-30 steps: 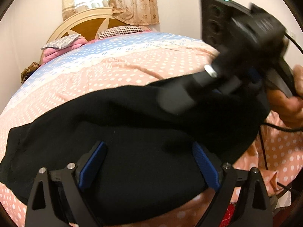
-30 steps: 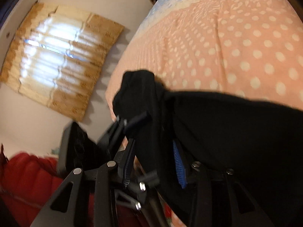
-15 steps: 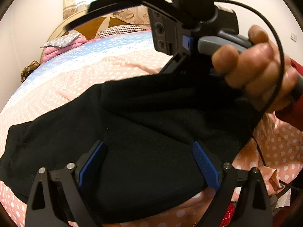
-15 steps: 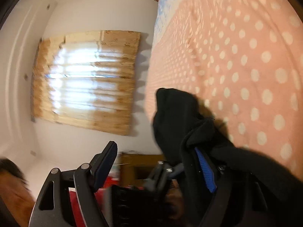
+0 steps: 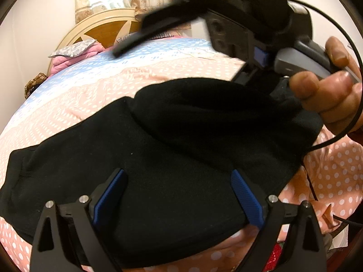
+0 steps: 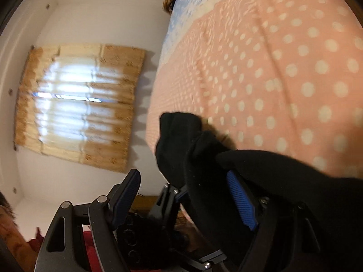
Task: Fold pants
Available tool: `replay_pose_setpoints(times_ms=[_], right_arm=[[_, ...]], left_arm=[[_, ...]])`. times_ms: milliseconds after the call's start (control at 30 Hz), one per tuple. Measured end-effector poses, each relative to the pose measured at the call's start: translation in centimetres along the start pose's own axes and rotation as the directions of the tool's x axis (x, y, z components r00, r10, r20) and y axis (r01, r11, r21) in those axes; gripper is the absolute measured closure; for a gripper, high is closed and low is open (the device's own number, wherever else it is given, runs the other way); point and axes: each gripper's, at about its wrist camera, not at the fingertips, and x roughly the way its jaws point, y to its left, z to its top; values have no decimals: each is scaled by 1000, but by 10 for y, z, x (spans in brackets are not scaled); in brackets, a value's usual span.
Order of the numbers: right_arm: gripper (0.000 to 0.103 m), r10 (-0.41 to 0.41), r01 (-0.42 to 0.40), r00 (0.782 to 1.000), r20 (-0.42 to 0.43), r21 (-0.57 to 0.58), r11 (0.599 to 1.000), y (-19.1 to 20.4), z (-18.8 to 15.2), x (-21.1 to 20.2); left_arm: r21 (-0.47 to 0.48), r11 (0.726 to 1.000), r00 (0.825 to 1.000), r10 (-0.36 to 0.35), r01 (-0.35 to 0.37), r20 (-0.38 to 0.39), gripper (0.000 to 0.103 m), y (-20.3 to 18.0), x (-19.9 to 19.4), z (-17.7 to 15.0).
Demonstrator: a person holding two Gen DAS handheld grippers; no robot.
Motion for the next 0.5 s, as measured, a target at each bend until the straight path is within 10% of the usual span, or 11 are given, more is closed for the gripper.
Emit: replay_pose_setpoints(times_ms=[133,333,500], right_arm=[[23,56,-54,991,-124,20,998,6,8,45],[25,98,-102,989,109,33,994,-4,52,17],[39,3,-3,995,102,-2,1000,-7,58,7]], left_arm=[[4,1000,1000,4,-4,-3,7,-2,0,-1],[6,1000,1000,-7,7,6,7,-2,0,-3],[4,1000,1000,-7,7,6,7,-3,0,-5]])
